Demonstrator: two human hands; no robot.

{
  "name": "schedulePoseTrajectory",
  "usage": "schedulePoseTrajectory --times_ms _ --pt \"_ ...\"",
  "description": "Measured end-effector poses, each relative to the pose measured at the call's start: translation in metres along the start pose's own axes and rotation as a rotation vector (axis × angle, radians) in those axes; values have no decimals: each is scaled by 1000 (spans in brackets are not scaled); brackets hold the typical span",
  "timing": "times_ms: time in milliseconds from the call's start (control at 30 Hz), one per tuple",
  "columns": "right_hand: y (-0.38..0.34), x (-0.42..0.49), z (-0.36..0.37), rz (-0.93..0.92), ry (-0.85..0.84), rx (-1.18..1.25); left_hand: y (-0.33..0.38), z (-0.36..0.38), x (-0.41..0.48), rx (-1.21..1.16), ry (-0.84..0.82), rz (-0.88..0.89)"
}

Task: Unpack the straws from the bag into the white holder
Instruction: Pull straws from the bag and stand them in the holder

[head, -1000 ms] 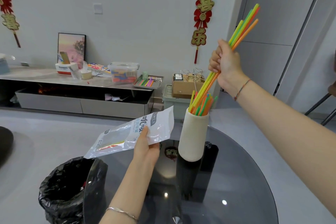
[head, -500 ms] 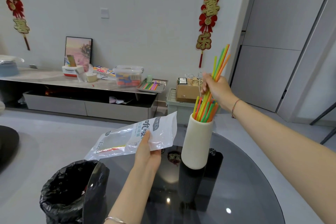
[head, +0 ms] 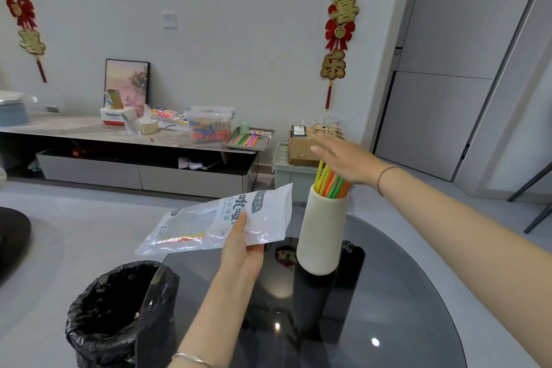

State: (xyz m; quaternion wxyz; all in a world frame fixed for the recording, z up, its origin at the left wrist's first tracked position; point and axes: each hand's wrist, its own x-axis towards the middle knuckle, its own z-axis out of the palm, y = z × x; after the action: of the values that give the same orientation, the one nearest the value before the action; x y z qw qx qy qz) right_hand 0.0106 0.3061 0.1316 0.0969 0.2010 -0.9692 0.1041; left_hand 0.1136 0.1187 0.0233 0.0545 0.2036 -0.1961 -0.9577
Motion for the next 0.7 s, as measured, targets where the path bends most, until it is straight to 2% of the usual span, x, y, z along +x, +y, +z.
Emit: schedulePoseTrajectory --times_ms 67,133,200,233,267,333,400,433,500,567,633,700 --pt "-2 -5 6 25 -84 -88 0 0 0 9 -5 3" --pt "-3 -8 6 54 -97 -114 0 0 -1 17 -12 5" --pt "-8 -12 -1 29 -18 -156 1 -2 -3 24 -8 6" --pt "-13 -16 -4 -4 83 -133 2 -2 -3 24 -6 4" --pt "-21 -23 -6 -37 218 -32 4 -2 -3 24 -4 4" --pt "-44 -45 3 -64 522 408 8 -1 -3 31 -13 24" --pt "-71 -71 32 53 729 873 11 1 -3 69 -44 70" --pt "-84 -83 49 175 744 1033 12 1 -3 105 -56 99" --pt "-102 -95 81 426 594 1323 13 1 -5 201 -43 178" --pt "-108 -97 103 658 336 1726 15 0 -9 335 -4 274" --pt "-110 -95 119 792 82 2069 15 -1 -10 516 -10 384" --pt "-111 -97 134 877 -37 2257 14 -2 -10 719 -56 494"
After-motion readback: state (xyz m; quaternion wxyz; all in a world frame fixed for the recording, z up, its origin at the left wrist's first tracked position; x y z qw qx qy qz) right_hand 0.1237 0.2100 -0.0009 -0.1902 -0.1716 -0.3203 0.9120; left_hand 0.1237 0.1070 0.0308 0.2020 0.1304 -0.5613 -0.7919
